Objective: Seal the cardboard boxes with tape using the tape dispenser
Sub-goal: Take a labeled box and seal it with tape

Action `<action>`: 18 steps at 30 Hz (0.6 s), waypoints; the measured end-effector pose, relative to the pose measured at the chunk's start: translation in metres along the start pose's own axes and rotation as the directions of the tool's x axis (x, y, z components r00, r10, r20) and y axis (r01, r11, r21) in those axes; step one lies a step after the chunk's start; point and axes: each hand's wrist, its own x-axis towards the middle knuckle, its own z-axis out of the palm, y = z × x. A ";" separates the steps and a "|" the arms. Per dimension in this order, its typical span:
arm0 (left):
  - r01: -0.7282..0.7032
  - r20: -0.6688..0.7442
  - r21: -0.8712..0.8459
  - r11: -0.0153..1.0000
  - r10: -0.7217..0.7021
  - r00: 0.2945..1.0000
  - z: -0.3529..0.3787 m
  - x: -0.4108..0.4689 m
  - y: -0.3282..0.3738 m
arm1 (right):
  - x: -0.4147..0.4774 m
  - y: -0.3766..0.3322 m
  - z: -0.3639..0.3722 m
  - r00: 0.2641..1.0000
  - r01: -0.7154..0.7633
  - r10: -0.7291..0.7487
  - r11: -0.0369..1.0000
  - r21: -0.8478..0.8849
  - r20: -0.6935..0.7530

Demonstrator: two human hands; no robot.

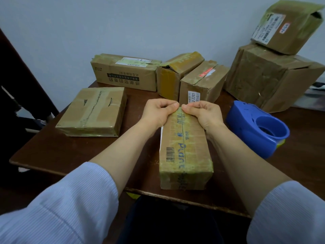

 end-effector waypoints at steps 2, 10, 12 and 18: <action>0.004 0.004 0.010 1.000 -0.004 1.000 0.000 0.001 -0.001 | -0.001 0.000 -0.002 1.000 0.009 -0.009 1.000 -0.009 0.024; -0.040 0.077 0.212 0.976 0.024 0.997 -0.003 0.000 0.001 | 0.003 0.001 0.000 0.998 0.046 -0.040 0.991 -0.126 0.052; -0.048 0.089 0.322 0.946 0.020 0.996 -0.004 0.000 0.004 | 0.005 0.001 0.003 1.000 0.017 -0.016 0.993 -0.119 0.015; 0.043 0.079 0.033 0.999 -0.046 0.996 -0.003 -0.001 0.005 | 0.007 -0.002 0.002 0.998 -0.040 0.043 0.996 -0.077 0.039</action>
